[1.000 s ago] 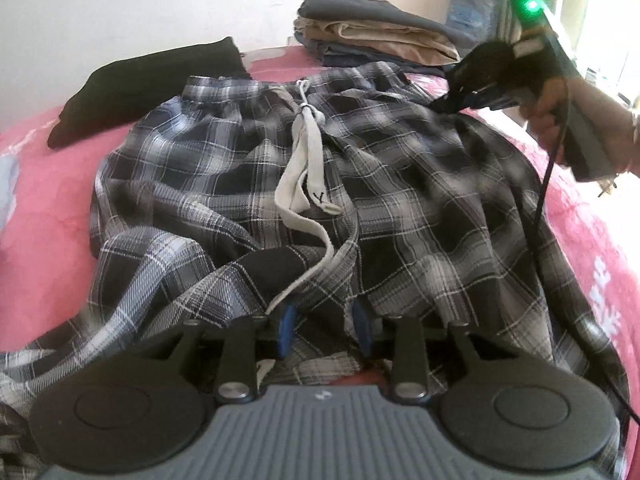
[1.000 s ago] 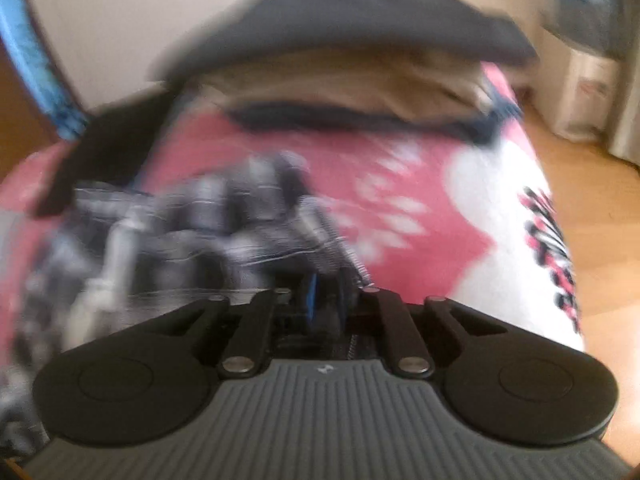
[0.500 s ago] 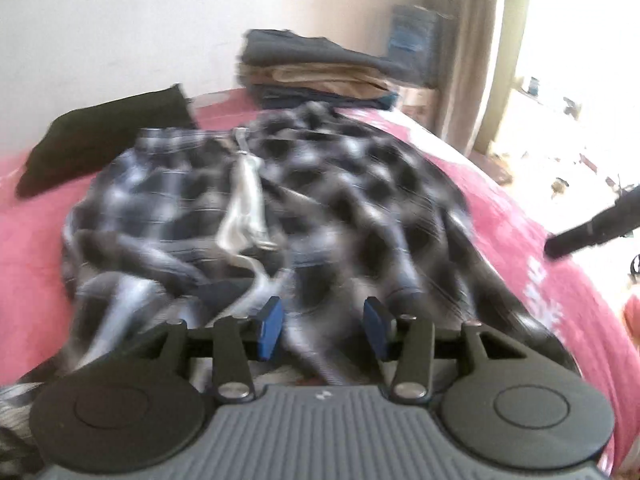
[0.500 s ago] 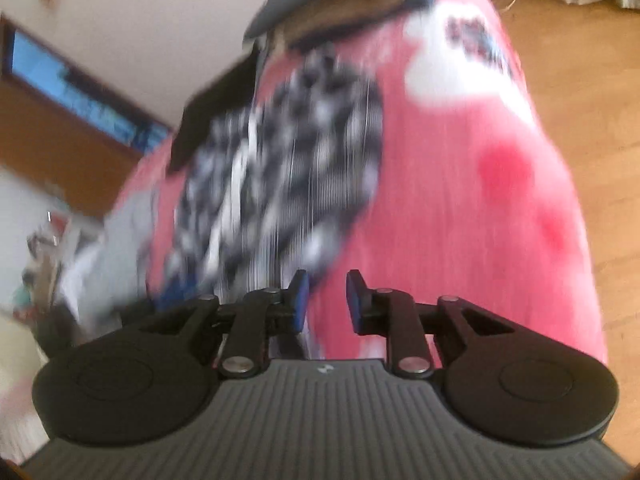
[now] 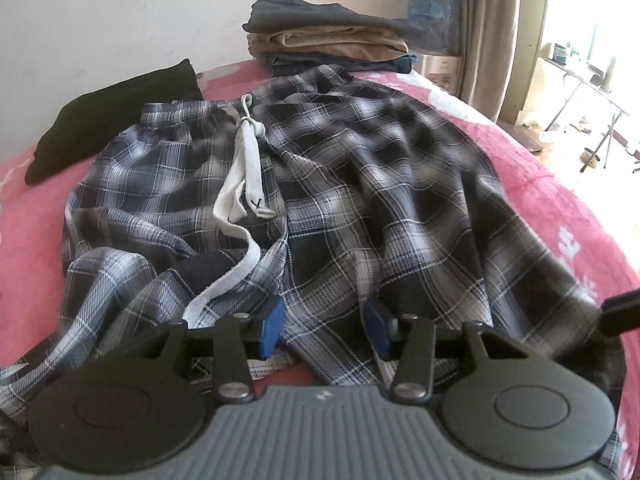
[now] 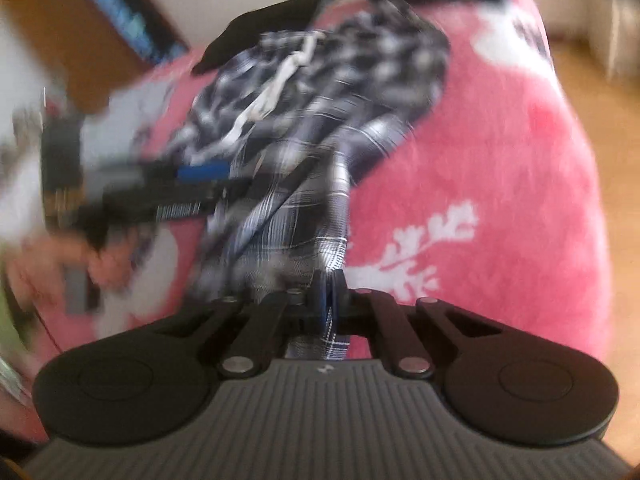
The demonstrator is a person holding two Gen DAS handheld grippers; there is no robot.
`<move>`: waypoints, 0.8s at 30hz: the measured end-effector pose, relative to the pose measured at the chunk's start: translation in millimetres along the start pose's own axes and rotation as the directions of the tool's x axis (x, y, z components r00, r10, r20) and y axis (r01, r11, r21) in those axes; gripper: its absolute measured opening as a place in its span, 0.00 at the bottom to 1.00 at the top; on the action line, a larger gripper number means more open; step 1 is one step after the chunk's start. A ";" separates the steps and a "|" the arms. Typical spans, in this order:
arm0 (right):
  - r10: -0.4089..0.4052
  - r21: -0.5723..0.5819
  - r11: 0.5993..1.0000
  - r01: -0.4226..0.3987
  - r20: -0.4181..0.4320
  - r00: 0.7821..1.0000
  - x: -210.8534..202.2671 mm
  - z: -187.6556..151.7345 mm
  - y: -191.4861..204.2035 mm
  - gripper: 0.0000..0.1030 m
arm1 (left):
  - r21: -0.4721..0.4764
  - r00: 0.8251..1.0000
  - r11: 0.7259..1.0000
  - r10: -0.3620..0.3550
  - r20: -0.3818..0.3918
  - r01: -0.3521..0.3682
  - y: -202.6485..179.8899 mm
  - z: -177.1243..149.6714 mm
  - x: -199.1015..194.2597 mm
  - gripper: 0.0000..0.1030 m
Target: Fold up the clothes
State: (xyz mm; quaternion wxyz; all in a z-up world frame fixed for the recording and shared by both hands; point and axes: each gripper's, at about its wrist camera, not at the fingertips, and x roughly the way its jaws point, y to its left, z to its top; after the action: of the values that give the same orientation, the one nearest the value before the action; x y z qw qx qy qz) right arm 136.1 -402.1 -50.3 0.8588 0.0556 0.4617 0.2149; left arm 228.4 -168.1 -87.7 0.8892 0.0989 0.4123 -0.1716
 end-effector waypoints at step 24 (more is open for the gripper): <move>-0.092 -0.445 0.882 0.154 0.159 0.983 27.9 -15.7 76.6 0.35 | -0.148 0.934 0.930 -0.349 -0.072 0.336 -32.2 17.7 4.4 0.44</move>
State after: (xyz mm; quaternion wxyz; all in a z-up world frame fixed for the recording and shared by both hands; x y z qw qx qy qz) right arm 112.4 -322.9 -58.2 0.8886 -0.1624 0.3428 0.2578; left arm 231.0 -204.3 -80.8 0.8291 -0.0259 0.4767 -0.2910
